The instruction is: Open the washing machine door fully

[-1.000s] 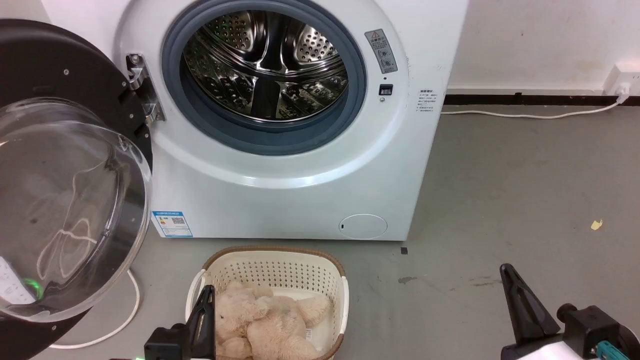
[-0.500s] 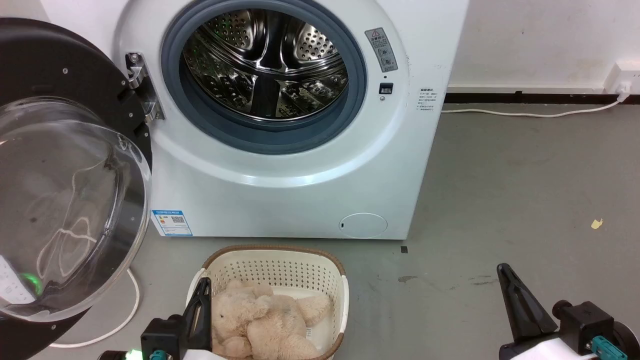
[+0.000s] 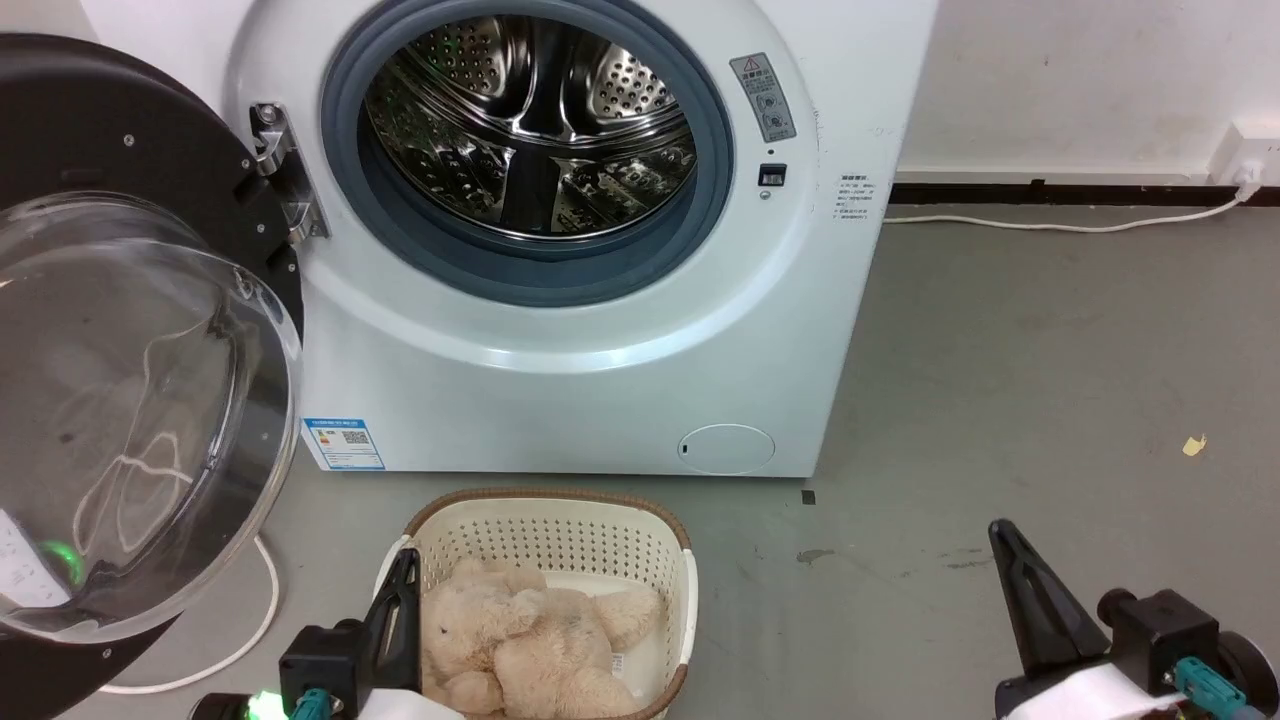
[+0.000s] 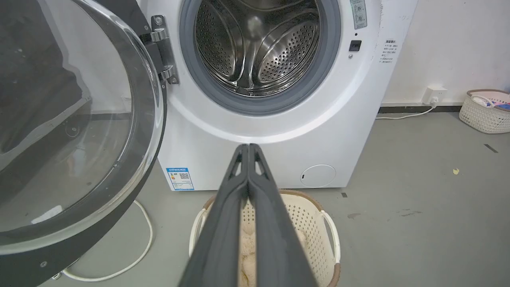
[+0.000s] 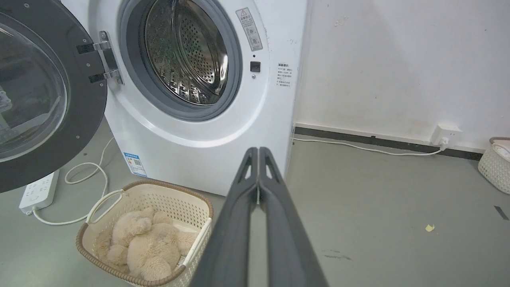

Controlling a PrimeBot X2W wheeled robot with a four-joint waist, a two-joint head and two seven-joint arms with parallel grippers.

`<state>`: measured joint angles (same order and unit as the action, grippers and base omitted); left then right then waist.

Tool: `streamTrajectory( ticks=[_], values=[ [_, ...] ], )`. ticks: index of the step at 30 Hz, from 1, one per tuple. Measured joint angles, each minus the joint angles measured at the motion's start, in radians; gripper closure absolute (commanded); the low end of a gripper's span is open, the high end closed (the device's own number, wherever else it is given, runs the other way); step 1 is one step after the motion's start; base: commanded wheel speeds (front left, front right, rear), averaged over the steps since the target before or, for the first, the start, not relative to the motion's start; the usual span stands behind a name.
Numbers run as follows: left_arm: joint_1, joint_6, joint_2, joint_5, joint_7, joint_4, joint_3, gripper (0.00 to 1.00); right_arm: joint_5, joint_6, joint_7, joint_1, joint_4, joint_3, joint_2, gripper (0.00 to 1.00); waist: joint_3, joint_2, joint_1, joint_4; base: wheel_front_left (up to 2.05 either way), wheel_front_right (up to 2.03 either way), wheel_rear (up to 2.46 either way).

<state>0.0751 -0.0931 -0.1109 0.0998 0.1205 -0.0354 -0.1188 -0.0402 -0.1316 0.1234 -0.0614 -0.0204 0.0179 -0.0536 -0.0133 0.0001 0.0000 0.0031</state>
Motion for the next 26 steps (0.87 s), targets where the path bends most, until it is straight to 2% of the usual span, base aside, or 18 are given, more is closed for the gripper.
streamTrajectory(
  ticks=[26],
  values=[
    [-0.037,0.053,0.034,-0.056,-0.072,0.018,0.068,1.00,0.022,0.000,-0.071,0.030,0.008,-0.010,0.000,1.00,0.008,0.0000,0.0000,-0.002,0.00,0.00,0.00]
  ],
)
